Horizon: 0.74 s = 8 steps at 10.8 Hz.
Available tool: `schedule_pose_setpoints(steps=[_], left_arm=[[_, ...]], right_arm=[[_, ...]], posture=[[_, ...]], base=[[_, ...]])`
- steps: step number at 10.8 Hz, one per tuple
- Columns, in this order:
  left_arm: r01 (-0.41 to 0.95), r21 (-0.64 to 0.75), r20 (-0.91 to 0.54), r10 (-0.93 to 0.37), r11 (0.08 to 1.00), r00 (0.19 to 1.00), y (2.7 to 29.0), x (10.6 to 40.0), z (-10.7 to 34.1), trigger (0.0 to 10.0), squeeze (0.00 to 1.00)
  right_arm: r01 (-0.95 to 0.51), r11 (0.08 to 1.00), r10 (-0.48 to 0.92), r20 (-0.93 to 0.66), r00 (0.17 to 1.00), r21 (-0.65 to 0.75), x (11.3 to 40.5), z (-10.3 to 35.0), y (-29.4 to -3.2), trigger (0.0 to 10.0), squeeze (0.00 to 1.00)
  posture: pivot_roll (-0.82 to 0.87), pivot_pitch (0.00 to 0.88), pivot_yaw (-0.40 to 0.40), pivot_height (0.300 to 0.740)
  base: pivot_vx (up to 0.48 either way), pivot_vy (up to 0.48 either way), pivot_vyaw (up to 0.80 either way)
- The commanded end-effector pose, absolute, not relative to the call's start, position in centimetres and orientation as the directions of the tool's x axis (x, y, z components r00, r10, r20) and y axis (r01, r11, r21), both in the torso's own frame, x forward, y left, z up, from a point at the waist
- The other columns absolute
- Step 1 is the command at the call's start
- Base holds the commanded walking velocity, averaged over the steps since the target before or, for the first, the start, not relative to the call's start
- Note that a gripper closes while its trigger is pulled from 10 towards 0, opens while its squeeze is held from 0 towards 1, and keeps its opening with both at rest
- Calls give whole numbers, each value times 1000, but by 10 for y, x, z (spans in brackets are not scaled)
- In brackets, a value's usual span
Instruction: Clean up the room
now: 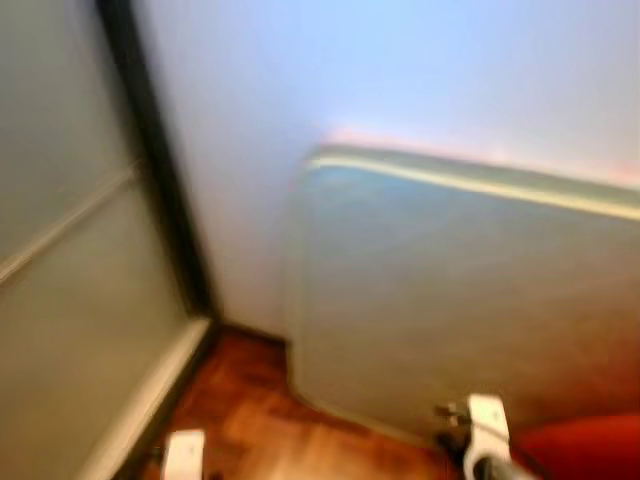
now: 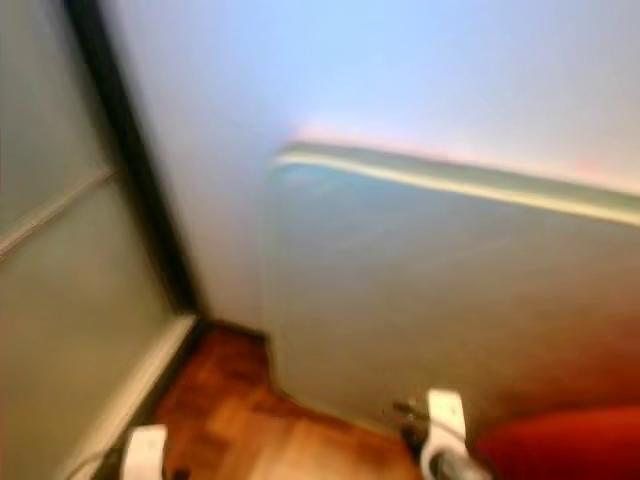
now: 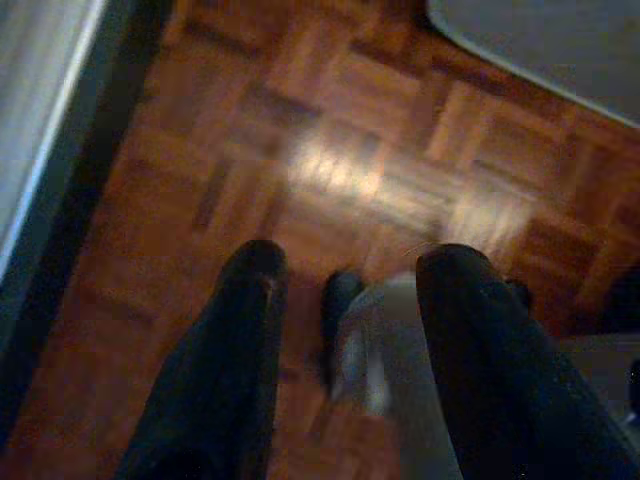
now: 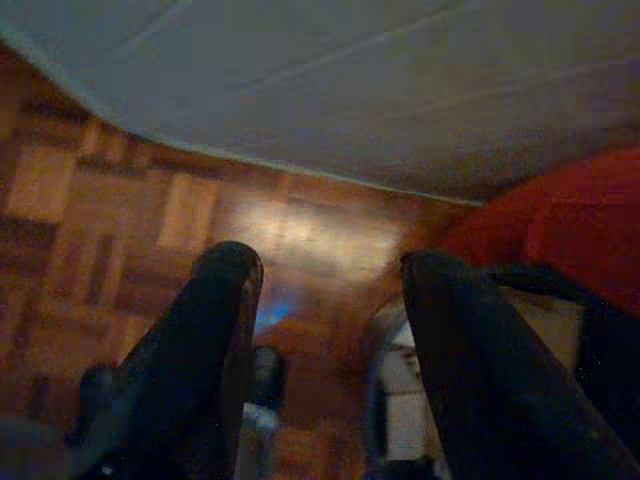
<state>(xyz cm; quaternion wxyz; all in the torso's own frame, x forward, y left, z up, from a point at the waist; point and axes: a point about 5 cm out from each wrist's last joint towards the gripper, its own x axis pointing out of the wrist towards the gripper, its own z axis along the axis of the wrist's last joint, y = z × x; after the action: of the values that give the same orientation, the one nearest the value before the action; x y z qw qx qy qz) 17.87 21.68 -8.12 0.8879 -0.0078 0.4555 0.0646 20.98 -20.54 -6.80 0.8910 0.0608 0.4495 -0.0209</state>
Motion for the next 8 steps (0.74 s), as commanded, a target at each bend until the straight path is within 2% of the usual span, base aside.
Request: schedule_pose_setpoints(steps=[1,8], left_arm=[[-116,65,-824,119,991,553,222,172,-83,10000,0],[-103,74,-822,119,992,557,223,174,-82,10000,0]], right_arm=[[66,993,39,-810,585,95,208,-70,-199,10000,0],[51,995,42,-815,578,87,209,-70,-198,10000,0]], posture=[[200,27,-63,740],[196,47,-52,740]], base=[[0,0,-788],[0,0,-788]])
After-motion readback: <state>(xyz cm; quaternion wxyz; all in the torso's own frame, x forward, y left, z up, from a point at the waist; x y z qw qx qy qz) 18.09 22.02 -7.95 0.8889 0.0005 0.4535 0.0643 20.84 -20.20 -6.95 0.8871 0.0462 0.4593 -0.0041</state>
